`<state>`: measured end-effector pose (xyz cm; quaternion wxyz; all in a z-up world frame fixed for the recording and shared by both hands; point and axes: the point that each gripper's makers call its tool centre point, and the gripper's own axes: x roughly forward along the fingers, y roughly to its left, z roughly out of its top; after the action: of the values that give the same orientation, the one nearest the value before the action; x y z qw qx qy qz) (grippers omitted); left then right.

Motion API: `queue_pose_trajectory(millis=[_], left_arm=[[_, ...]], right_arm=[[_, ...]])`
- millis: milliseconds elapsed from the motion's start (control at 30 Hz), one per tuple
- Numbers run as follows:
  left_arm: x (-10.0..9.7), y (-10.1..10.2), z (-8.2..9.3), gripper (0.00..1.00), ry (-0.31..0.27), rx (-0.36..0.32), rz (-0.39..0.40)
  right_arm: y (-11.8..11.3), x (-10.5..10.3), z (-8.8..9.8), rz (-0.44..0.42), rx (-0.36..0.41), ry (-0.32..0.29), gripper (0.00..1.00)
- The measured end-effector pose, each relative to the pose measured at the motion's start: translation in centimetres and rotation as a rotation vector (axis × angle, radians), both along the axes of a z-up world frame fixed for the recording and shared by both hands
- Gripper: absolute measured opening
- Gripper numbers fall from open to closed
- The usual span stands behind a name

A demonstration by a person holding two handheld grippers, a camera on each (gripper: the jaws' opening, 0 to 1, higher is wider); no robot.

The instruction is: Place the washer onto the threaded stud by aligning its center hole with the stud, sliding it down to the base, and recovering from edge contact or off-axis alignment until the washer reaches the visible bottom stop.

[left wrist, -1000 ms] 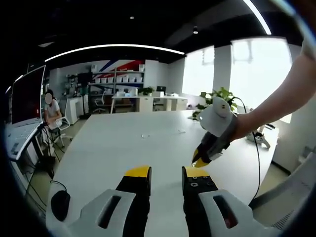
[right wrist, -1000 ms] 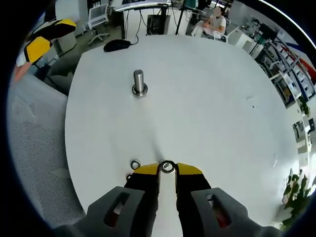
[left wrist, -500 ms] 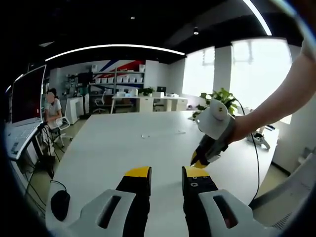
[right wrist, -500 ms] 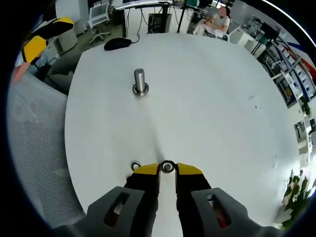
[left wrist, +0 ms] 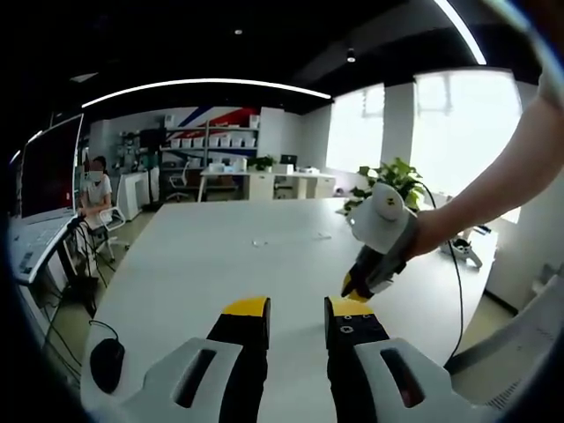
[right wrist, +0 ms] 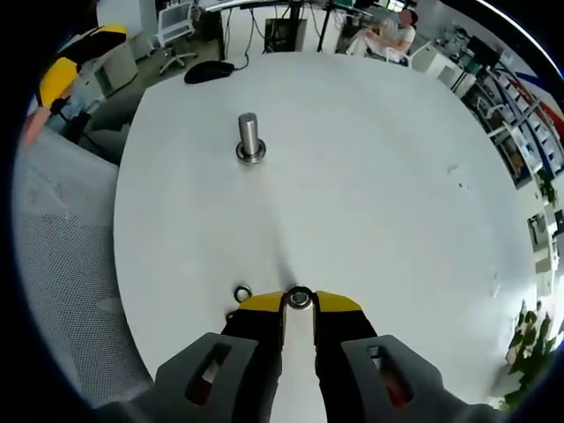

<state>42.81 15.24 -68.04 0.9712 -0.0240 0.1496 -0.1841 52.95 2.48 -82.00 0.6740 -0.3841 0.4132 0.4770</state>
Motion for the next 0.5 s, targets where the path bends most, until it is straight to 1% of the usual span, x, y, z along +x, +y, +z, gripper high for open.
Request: queue_pose_trajectory(millis=[100, 200, 500], left_arm=[[-0.03, 0.03, 0.01, 0.23, 0.001, 0.000, 0.001], [-0.05, 0.05, 0.05, 0.23, 0.001, -0.003, 0.003], [0.01, 0.14, -0.04, 0.22, 0.005, -0.007, 0.005]], right_arm=[[-0.07, -0.03, -0.18, -0.013, -0.006, 0.008, 0.13], [-0.07, 0.14, -0.16, -0.014, -0.003, -0.005, 0.13], [-0.39, 0.31, -0.30, -0.021, -0.005, -0.001, 0.14]])
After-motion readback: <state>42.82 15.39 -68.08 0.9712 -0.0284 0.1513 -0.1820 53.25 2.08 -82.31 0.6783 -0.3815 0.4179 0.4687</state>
